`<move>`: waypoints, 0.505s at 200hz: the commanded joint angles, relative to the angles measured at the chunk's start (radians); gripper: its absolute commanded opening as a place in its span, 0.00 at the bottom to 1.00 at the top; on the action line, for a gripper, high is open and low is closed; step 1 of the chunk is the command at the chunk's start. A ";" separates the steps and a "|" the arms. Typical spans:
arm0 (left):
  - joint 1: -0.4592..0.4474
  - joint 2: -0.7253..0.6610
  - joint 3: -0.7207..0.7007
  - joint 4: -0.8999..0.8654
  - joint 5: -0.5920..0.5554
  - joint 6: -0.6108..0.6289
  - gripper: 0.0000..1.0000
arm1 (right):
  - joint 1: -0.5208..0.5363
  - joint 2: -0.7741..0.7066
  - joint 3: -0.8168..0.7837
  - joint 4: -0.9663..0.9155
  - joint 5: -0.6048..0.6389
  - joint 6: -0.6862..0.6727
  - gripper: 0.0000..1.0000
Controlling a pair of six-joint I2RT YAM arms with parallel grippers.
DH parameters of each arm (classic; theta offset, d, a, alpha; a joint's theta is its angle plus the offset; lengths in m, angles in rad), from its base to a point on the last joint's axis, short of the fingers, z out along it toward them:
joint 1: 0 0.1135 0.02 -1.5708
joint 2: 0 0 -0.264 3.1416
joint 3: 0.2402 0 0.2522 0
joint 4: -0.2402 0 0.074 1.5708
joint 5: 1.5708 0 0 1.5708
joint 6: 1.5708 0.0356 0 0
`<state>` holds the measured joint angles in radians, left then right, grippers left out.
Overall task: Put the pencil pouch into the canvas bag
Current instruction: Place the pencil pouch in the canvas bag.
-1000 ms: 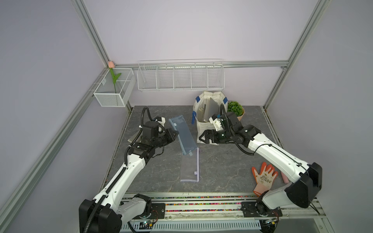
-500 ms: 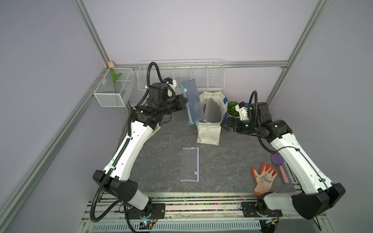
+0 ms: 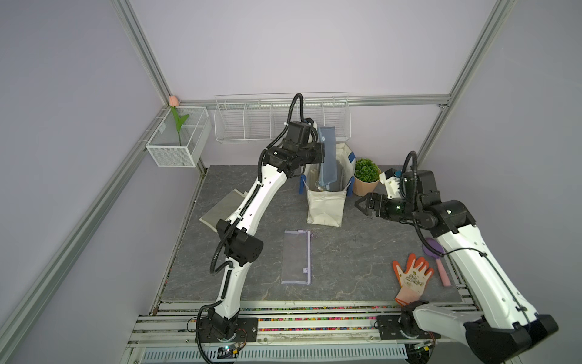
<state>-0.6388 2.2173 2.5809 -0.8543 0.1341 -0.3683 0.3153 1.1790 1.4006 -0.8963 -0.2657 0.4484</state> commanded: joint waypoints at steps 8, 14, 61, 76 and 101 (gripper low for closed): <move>-0.025 0.009 -0.039 -0.039 -0.038 0.058 0.00 | -0.039 -0.033 -0.024 -0.041 -0.007 -0.028 0.95; -0.024 0.010 -0.055 -0.034 -0.033 0.059 0.00 | -0.046 -0.036 -0.026 -0.040 -0.013 -0.029 0.95; -0.028 0.085 -0.060 -0.036 -0.019 0.068 0.00 | -0.065 -0.037 -0.031 -0.037 -0.032 -0.030 0.95; -0.029 0.120 -0.038 -0.032 -0.017 0.065 0.00 | -0.065 -0.042 -0.031 -0.042 -0.031 -0.031 0.95; -0.029 0.180 0.010 -0.021 -0.018 0.055 0.00 | -0.067 -0.054 -0.031 -0.054 -0.023 -0.035 0.95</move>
<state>-0.6662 2.3318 2.5362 -0.8616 0.1234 -0.3275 0.2558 1.1484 1.3811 -0.9283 -0.2817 0.4362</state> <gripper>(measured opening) 0.048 0.947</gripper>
